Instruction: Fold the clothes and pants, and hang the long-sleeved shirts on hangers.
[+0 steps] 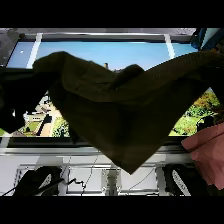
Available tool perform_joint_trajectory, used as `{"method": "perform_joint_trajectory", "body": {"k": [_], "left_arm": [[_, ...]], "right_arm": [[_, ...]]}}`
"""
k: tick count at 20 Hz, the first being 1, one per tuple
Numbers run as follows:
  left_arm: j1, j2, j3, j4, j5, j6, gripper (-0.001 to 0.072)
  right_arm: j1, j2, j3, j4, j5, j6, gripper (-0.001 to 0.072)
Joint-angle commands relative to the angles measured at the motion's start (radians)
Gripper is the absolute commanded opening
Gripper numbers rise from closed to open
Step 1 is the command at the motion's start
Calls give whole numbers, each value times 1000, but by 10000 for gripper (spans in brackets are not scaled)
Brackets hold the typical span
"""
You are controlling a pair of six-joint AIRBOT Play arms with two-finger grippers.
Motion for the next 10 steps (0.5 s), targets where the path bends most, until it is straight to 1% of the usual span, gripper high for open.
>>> {"method": "perform_joint_trajectory", "body": {"k": [1, 3, 4, 6, 7, 9, 10], "left_arm": [[-6, 19, -161, 0, 16, -203, 36], [-42, -32, -351, -3, 58, -282, 36], [-78, -66, -438, -11, 116, -286, 36], [-182, -168, -591, -18, 334, -286, 36], [-236, -238, -638, -31, 481, -286, 37], [-317, -389, -648, -87, 747, -286, 37], [-338, -453, -630, -136, 852, -285, 37]], "right_arm": [[0, -48, 0, -101, 68, 37, 22], [0, -136, -81, -152, 79, 42, 22], [0, -192, -143, -166, 75, 42, 22], [0, -314, -275, -178, 29, 42, 22], [0, -383, -340, -179, -27, 42, 23], [0, -518, -420, -176, -150, 42, 23], [0, -581, -425, -173, -185, 42, 23]]}}
